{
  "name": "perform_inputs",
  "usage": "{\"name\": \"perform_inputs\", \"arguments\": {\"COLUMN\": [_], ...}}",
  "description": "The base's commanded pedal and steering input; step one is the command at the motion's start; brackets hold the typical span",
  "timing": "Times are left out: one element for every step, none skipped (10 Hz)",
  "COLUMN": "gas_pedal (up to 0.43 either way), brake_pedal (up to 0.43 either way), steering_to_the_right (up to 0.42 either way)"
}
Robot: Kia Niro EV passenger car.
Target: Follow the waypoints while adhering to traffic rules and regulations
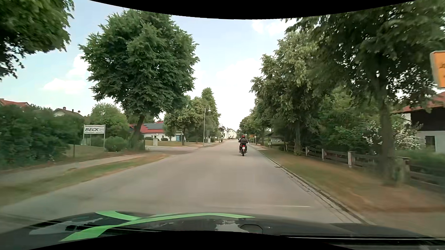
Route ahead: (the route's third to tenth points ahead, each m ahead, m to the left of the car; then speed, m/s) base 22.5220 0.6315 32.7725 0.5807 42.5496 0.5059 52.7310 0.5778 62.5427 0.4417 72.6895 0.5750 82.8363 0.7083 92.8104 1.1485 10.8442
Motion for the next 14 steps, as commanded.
{"name": "perform_inputs", "arguments": {"gas_pedal": [0.209, 0.169, 0.157, 0.157, 0.157, 0.169, 0.169, 0.177, 0.177, 0.177, 0.177, 0.157, 0.15, 0.15], "brake_pedal": [0.0, 0.0, 0.0, 0.0, 0.0, 0.0, 0.0, 0.0, 0.0, 0.0, 0.0, 0.0, 0.0, 0.0], "steering_to_the_right": [0.008, 0.007, 0.006, 0.006, 0.006, 0.006, 0.006, 0.006, 0.005, 0.005, 0.005, 0.004, 0.004, 0.004]}}
